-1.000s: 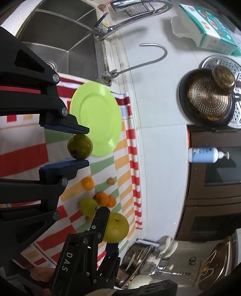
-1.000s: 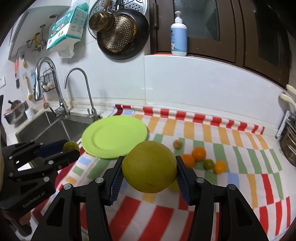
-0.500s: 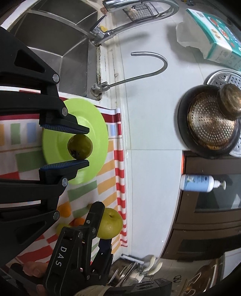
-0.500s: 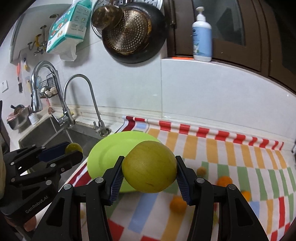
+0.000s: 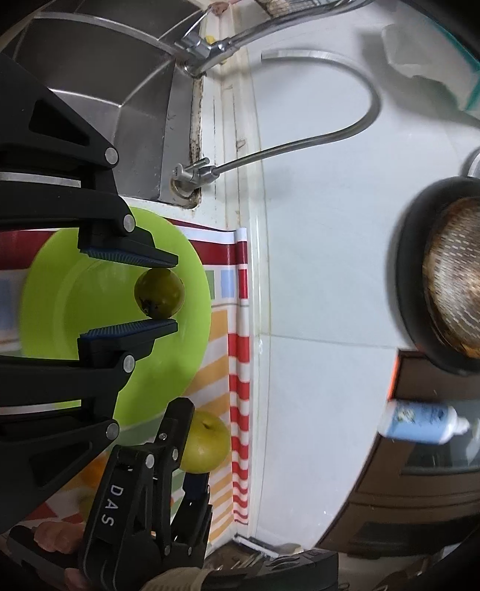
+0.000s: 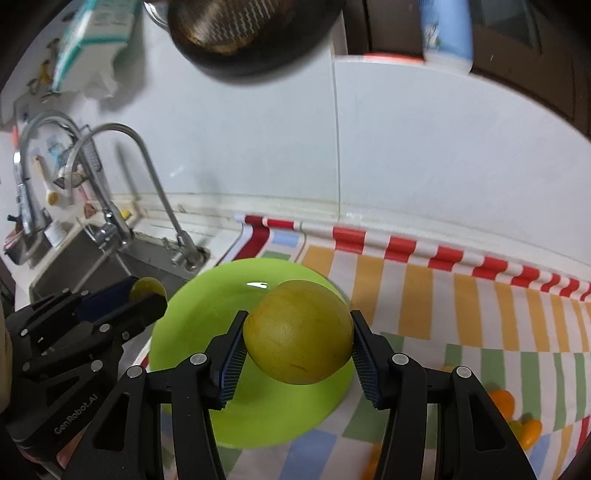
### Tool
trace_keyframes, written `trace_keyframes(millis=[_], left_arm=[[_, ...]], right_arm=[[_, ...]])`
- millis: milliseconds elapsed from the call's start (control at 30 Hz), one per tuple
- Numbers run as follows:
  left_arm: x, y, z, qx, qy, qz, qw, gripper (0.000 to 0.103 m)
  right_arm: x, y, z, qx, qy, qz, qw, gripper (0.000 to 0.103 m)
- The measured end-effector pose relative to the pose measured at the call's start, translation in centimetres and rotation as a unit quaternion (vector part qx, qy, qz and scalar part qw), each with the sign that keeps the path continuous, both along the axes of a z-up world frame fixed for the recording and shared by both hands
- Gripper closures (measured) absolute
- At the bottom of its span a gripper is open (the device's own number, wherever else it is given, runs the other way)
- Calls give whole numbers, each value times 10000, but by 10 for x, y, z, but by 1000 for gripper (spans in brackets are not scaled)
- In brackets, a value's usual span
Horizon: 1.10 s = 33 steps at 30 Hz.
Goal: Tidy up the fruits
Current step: 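Carry the lime and pomelo in both tools over the green plate, then open both tools to drop the lime and pomelo onto the plate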
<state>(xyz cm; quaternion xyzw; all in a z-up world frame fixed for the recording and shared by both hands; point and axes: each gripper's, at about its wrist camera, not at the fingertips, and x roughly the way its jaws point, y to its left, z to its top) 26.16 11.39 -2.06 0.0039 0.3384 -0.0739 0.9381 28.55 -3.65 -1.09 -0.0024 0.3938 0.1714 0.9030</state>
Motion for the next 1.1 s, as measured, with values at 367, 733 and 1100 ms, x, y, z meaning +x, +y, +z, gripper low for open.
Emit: trace_keyframes(millis=[367,733,1100], left_arm=[[64,9,-42,-6,657,-114,9978,75],[72,9,-49,177,714,-91,9972,68],[35,14,-19,194,409,219,9987,48]], right_arm=[[52,26,-44,-243,705,36,9972,49],[63,25,-60,-252,859,20,9960,49],[33,12,-27,-217,319,-19,9993,44]])
